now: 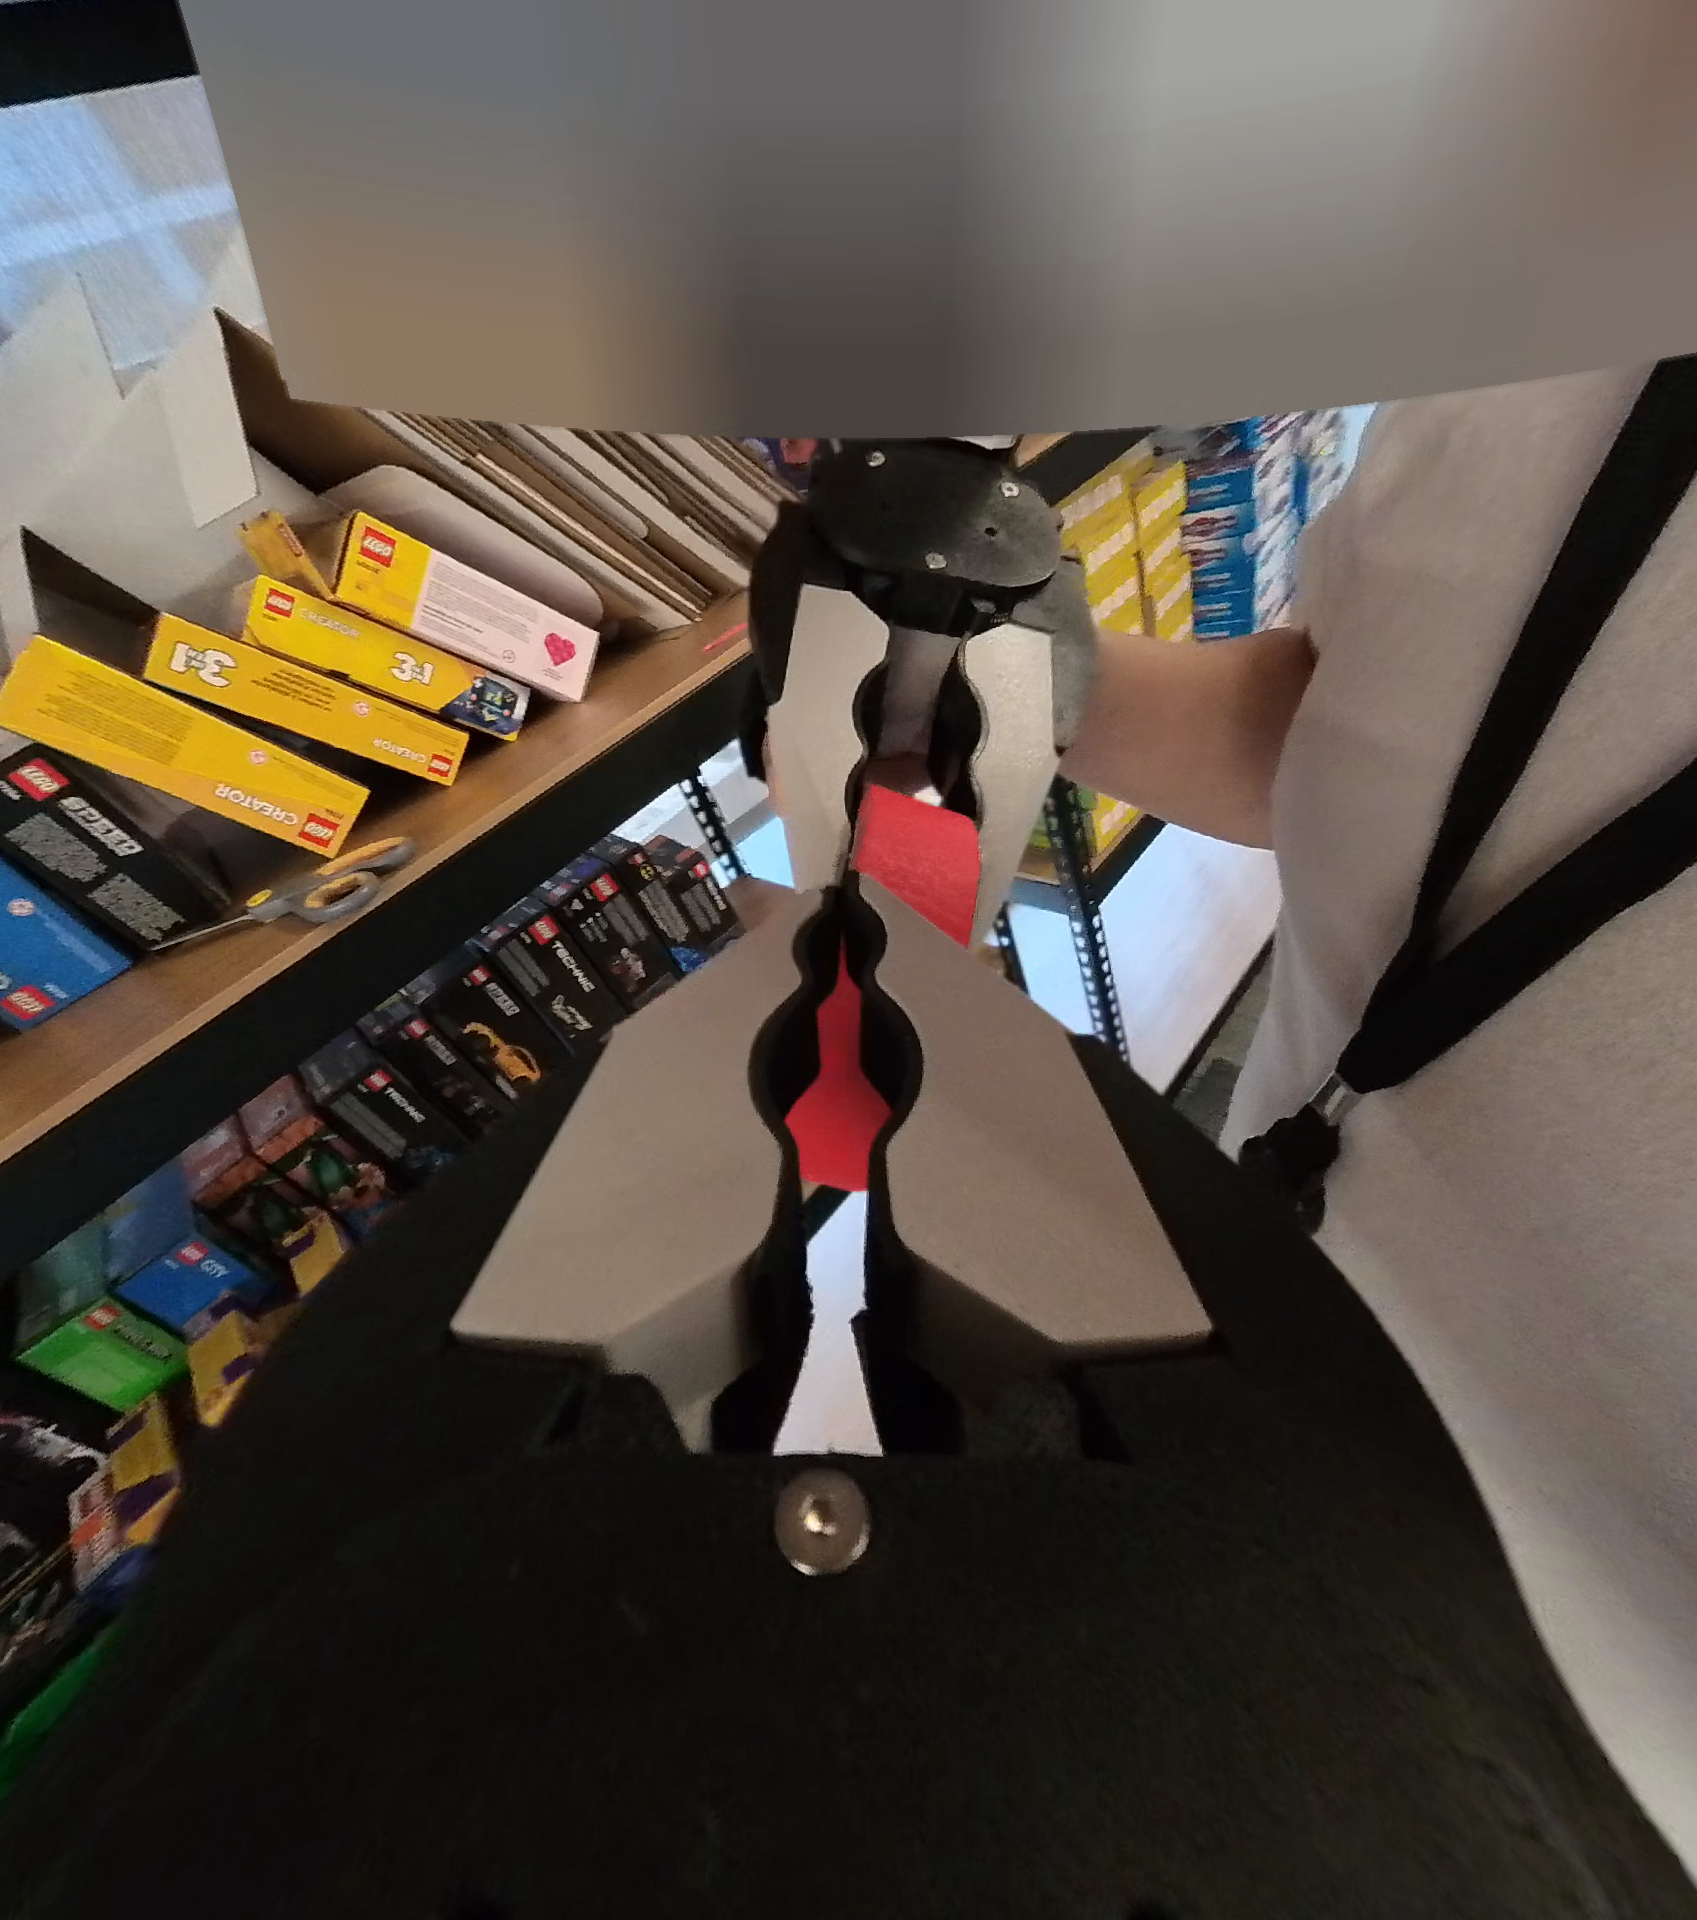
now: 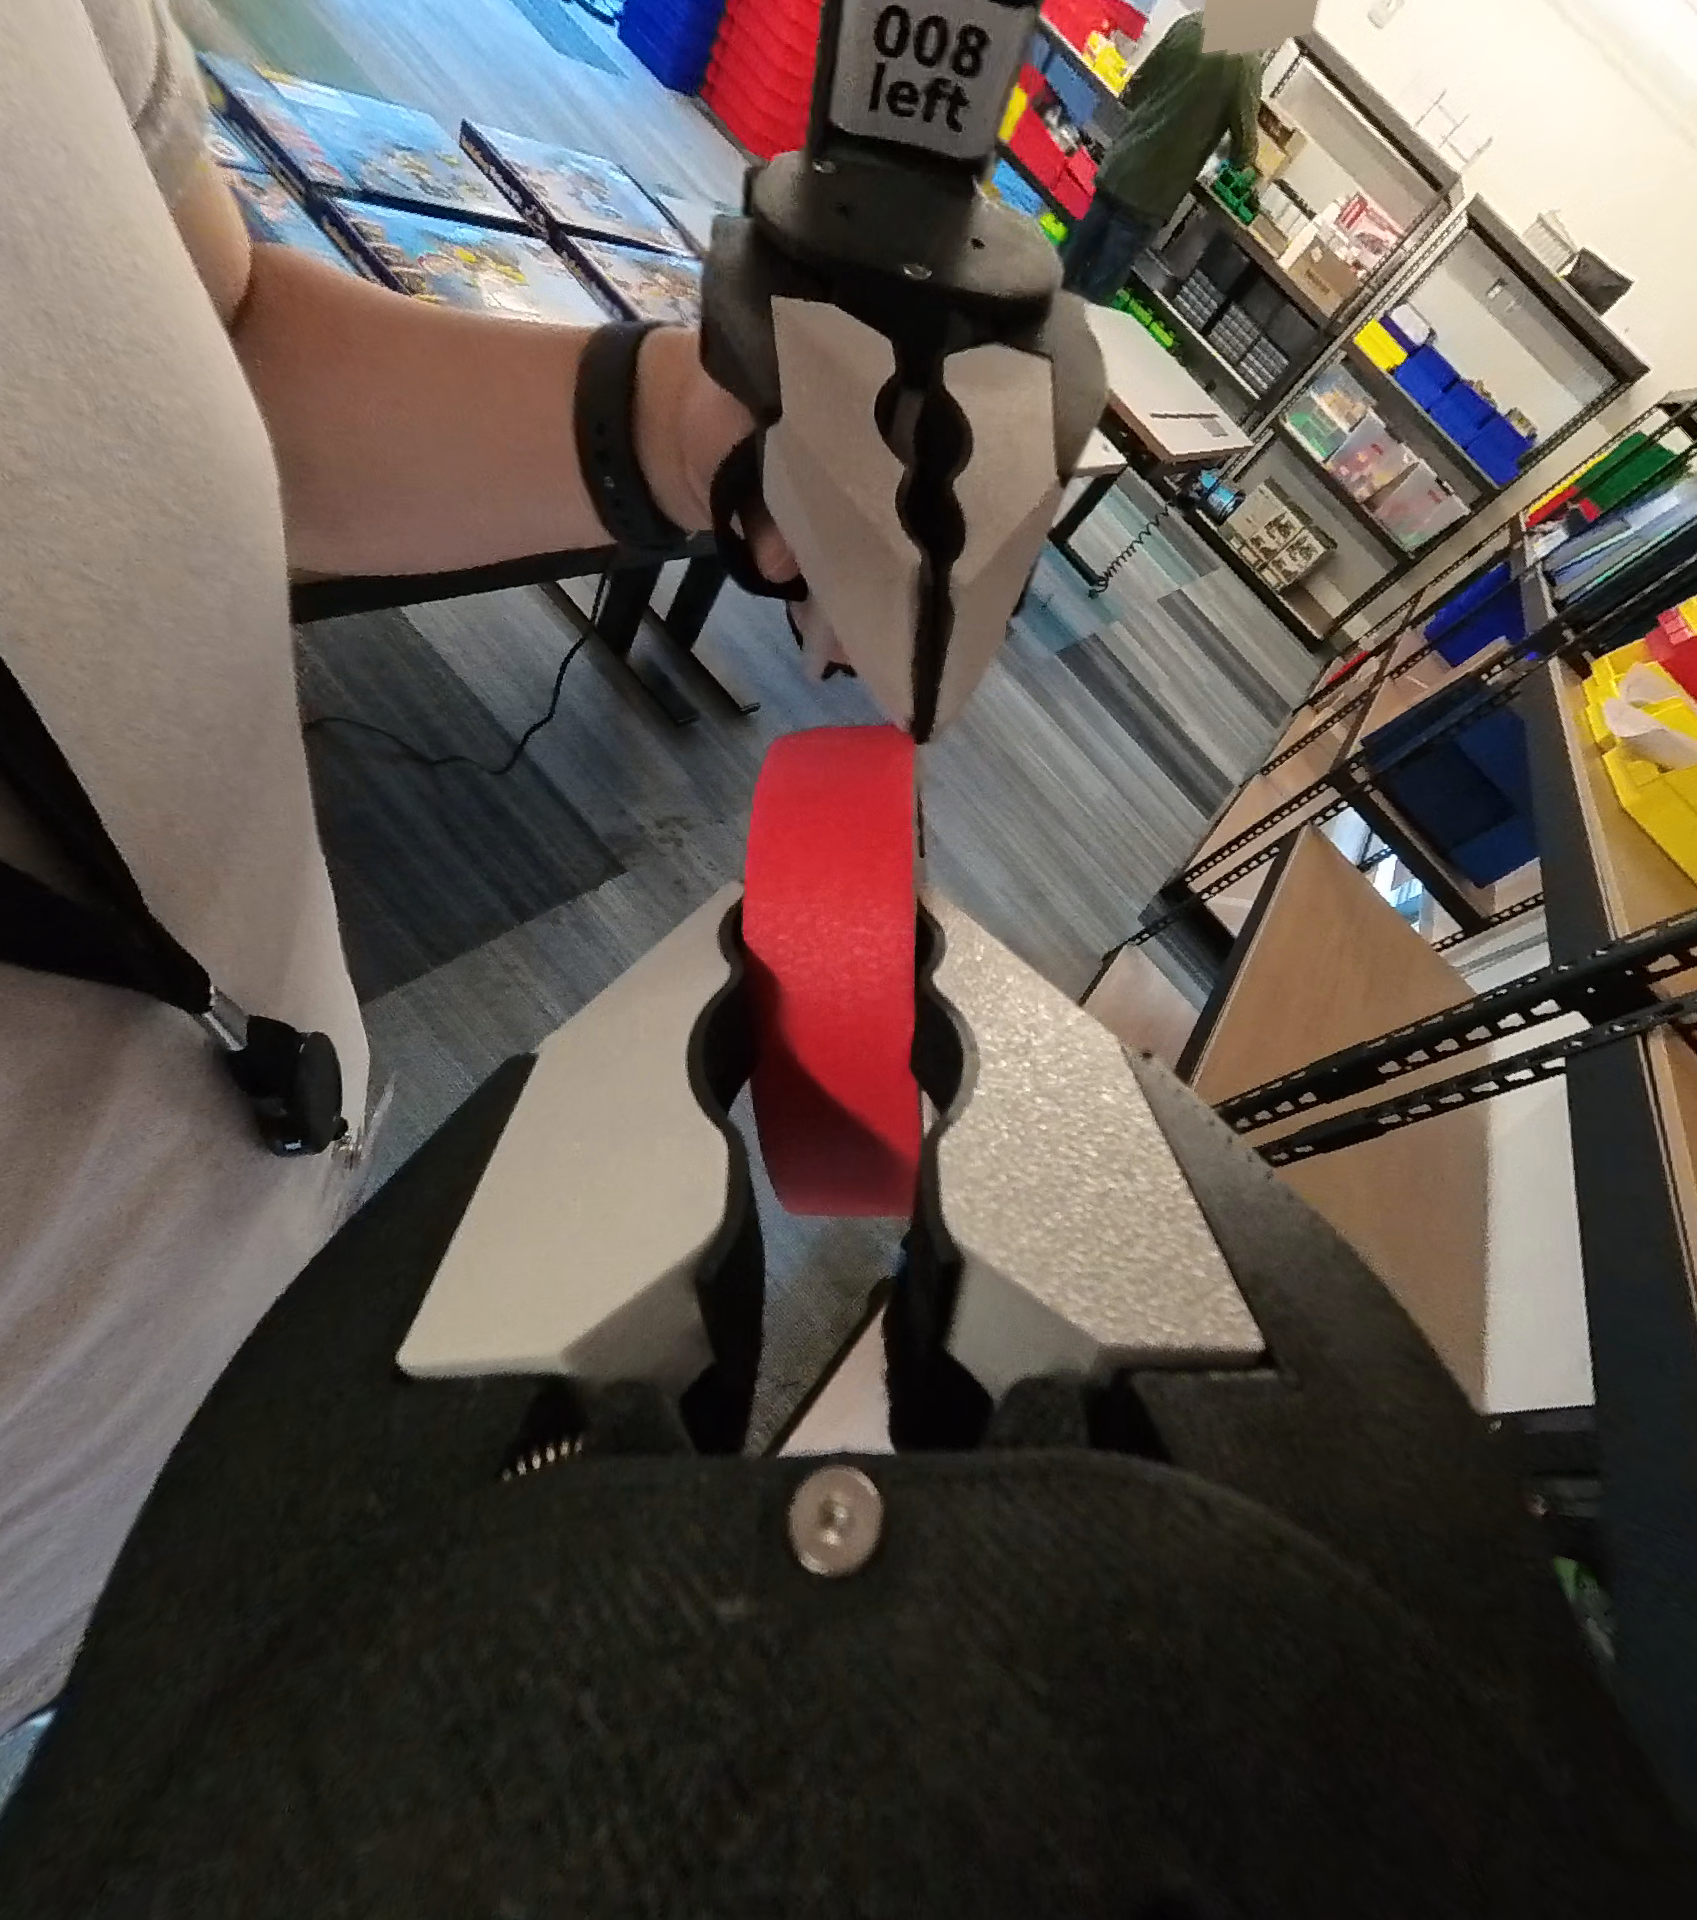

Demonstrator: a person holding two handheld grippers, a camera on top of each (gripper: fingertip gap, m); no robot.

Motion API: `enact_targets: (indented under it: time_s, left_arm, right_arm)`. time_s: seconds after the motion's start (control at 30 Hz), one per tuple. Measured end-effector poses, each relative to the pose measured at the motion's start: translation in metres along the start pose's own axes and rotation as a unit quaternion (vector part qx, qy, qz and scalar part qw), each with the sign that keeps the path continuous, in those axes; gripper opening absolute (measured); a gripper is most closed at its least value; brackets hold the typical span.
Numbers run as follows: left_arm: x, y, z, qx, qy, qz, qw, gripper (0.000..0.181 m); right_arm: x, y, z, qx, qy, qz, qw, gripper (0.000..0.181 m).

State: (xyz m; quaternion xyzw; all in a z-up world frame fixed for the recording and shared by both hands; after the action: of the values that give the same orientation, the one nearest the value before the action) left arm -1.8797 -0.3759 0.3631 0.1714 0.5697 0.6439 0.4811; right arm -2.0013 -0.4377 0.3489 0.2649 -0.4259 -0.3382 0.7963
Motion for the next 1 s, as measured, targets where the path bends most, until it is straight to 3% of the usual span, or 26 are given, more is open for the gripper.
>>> enact_targets:
  time_s: [0.37,0.47,0.67,0.77,1.0]
  left_arm:
    - [0.000,-0.006,0.004,0.002,0.032,0.005,0.999,0.000]
    - [0.002,-0.006,0.008,0.016,0.020,0.009,1.000,0.000]
    - [-0.009,-0.005,0.015,0.046,0.057,0.062,0.995,0.000]
    - [-0.012,0.000,0.012,0.066,0.054,0.074,0.994,0.014]
    - [-0.007,-0.004,-0.008,0.003,-0.004,0.044,0.999,0.008]
  right_arm:
    - [0.003,-0.002,-0.005,0.000,0.009,-0.021,1.000,0.024]
    - [0.012,-0.007,-0.002,-0.007,-0.017,-0.040,0.999,0.023]
    - [0.016,-0.008,0.007,-0.004,-0.034,-0.033,0.999,0.023]
    - [0.012,-0.006,0.002,-0.020,-0.032,-0.013,0.999,0.024]
    - [0.006,-0.006,0.002,-0.024,-0.019,-0.003,1.000,0.024]
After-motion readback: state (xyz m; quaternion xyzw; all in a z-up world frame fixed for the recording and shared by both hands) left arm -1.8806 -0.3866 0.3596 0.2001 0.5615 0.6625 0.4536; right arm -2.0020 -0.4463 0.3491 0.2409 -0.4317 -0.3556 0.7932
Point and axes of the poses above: each gripper's, where its closed fingertips meet, z back along the fingers, y out of its top, x = y × z across the jaws, the point moved 7 cm from there along z, back along the fingers, and after that the axes turned 12 degrees about -x, right-handed, at the moved point
